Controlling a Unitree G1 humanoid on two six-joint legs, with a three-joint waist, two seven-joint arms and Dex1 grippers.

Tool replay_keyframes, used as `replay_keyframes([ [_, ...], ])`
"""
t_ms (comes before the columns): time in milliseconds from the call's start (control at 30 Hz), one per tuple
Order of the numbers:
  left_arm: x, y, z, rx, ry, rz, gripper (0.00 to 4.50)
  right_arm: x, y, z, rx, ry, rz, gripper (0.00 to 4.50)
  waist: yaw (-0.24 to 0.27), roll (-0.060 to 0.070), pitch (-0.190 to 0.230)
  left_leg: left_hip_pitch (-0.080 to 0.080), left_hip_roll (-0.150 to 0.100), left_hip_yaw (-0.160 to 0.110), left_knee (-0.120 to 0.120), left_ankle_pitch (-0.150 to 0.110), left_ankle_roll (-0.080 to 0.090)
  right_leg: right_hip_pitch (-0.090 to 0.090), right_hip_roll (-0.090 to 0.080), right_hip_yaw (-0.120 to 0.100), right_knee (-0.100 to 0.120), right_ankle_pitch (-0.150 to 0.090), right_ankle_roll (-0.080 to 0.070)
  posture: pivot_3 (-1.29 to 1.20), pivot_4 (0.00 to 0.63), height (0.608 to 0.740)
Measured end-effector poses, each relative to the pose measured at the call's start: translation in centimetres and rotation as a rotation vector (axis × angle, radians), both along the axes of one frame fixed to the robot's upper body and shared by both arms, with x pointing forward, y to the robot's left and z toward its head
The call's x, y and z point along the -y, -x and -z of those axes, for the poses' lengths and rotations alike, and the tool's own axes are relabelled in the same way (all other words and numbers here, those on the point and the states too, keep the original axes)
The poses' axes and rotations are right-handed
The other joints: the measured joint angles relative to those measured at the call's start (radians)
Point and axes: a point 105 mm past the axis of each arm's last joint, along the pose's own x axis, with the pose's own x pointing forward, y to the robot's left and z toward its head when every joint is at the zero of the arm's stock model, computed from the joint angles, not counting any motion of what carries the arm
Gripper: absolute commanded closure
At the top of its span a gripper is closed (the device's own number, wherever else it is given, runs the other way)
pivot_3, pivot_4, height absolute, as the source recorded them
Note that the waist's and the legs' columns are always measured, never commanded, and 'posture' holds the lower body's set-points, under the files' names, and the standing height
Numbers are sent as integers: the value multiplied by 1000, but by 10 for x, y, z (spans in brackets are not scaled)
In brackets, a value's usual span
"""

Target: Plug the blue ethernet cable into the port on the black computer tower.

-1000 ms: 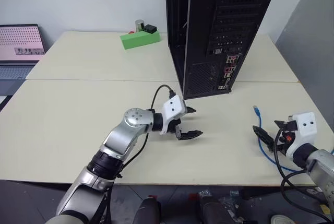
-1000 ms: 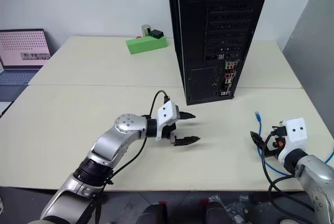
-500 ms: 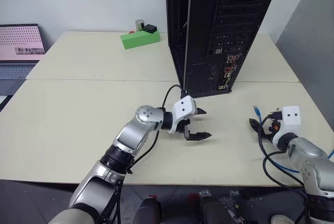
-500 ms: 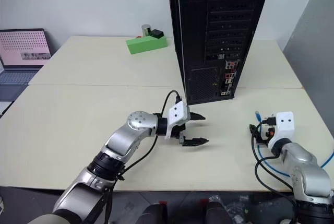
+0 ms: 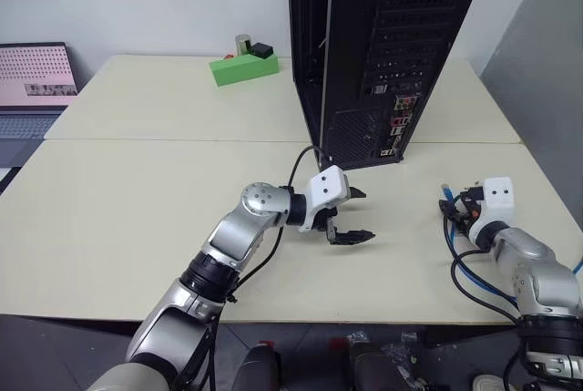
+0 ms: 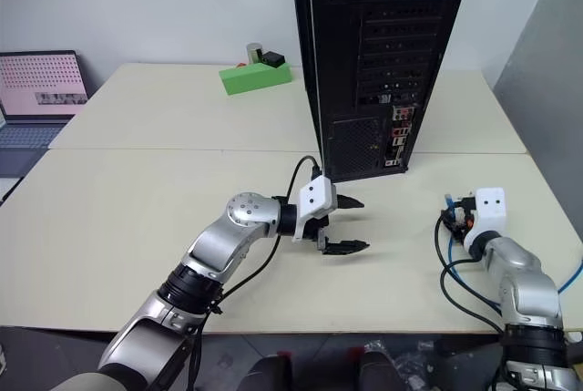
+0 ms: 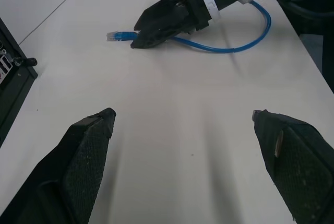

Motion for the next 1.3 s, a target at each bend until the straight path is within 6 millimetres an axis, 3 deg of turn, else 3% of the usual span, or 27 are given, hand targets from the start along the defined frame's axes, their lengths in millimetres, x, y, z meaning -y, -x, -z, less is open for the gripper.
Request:
replay_keyframes([
  [167,0,5,2,-13,0,2,0,-5,-1,0,1,31,-36,4103,0,0,0,0,0,0,0,0,0,0,0,0,0,0,0,0,150,740],
  [233,0,6,2,-11,2,5,0,-6,-1,0,2,46,-44,4434,1,0,0,0,0,0,0,0,0,0,0,0,0,0,0,0,150,740],
  [367,-4,7,6,-17,-9,-4,0,-9,0,-1,-3,91,-105,4443,0,0,0,0,0,0,0,0,0,0,0,0,0,0,0,0,150,740],
  [433,-11,8,10,-21,-24,-15,0,-20,4,-2,-9,121,-188,4444,-3,0,0,0,0,0,0,0,0,0,0,0,0,0,0,0,150,740],
  [567,-39,7,26,-44,-97,-60,0,-79,19,-23,37,163,-524,4446,-17,0,0,0,1,-1,0,0,0,0,1,-1,1,0,0,0,150,740],
  [700,-55,3,24,-35,-119,-84,0,-132,39,-44,78,190,-840,4446,-14,0,0,0,0,-2,0,0,0,0,0,-2,0,-2,4,0,150,740],
  [800,-60,4,23,-22,-134,-72,0,-162,55,-48,60,229,-1049,4446,-11,0,0,0,0,-2,0,0,0,0,0,-2,-1,-2,3,0,150,740],
  [967,-59,6,22,-30,-133,-50,0,-182,62,-48,32,270,-1196,4447,-3,0,0,-1,0,-2,0,0,0,0,0,-2,0,-2,3,0,150,740],
  [1200,-57,8,21,-42,-121,-32,0,-185,61,-45,12,318,-1244,4462,-2,0,0,0,0,-2,0,0,0,0,0,-2,0,0,0,0,150,740],
  [1300,-56,10,21,-52,-115,-16,517,-183,61,-45,12,343,-1250,4462,-1,0,0,-1,0,-2,0,0,0,0,0,-2,0,0,0,0,150,740],
])
